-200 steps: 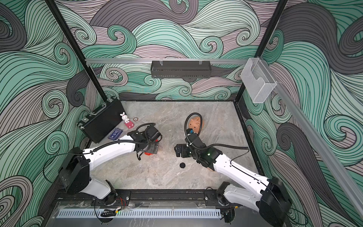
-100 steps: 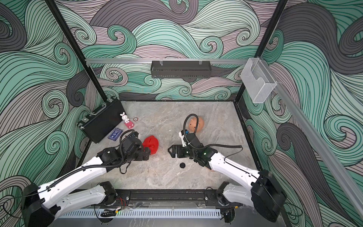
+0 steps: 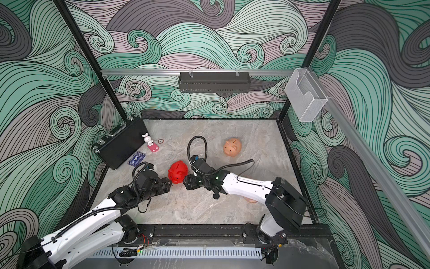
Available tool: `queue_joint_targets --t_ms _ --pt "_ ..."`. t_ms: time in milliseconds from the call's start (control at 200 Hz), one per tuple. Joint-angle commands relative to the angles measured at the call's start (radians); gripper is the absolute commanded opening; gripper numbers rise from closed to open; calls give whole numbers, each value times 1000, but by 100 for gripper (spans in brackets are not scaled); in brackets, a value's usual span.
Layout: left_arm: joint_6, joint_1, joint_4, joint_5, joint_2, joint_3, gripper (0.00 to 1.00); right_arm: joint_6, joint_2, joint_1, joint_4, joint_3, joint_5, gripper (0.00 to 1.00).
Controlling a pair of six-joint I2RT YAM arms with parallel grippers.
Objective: Open piggy banks
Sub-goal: Move the piggy bank to the center of the board.
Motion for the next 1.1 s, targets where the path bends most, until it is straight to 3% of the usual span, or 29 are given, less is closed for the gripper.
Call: queue_joint_targets --t_ms 0,190,590,1091 --pt "-6 48 55 47 36 1 80 -13 47 10 -5 65 37 72" --pt "10 115 81 56 90 -7 74 -33 121 12 -41 135 72 64" --pt "31 143 155 27 221 27 73 -114 222 -5 -126 256 126 53" --pt "73 210 224 22 502 220 70 -202 355 -127 -148 438 22 47"
